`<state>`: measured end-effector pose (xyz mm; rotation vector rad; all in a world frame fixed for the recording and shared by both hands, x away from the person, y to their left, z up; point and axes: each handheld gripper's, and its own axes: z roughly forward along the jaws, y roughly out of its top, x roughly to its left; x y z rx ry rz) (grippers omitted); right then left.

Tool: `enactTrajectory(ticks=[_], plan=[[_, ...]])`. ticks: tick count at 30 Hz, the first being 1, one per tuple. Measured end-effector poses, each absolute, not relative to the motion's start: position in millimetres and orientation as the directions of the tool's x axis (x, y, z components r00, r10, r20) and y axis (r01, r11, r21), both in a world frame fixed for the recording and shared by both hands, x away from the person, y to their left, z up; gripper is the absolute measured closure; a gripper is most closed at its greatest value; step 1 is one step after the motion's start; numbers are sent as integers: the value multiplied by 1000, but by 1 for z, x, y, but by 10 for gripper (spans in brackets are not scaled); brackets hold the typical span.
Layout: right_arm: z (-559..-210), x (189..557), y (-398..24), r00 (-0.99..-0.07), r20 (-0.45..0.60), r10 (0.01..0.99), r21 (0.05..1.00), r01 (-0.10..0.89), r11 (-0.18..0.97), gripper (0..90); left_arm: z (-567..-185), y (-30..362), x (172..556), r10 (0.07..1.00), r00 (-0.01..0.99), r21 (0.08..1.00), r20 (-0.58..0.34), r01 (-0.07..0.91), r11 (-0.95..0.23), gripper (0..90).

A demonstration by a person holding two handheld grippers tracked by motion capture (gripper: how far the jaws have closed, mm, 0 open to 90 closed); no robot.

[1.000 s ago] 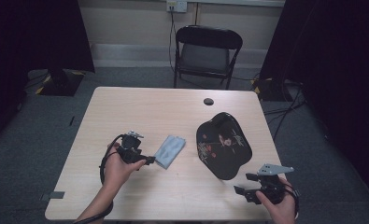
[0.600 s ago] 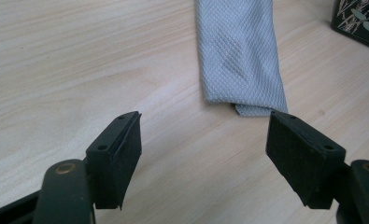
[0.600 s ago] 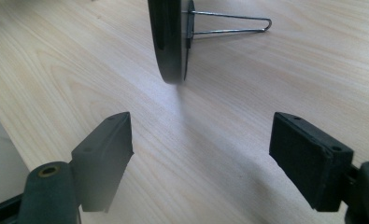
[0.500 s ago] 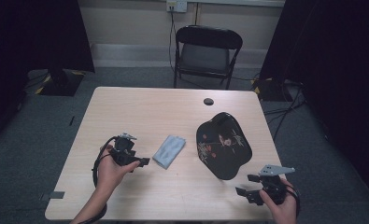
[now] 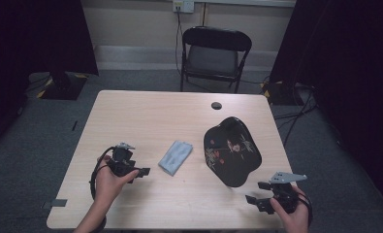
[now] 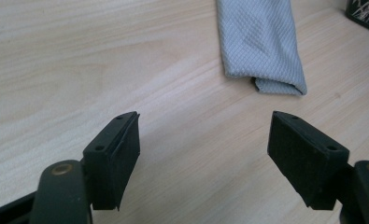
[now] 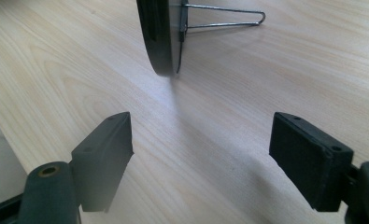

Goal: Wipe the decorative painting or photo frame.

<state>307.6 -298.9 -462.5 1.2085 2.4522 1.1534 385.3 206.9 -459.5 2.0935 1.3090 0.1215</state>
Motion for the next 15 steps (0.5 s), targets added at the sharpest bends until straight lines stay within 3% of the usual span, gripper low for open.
enactTrajectory(ticks=[15], plan=[[-467, 308, -299, -659, 168, 733, 696, 606, 386, 212, -468, 227, 375, 835, 480, 570, -268, 778, -264, 255]])
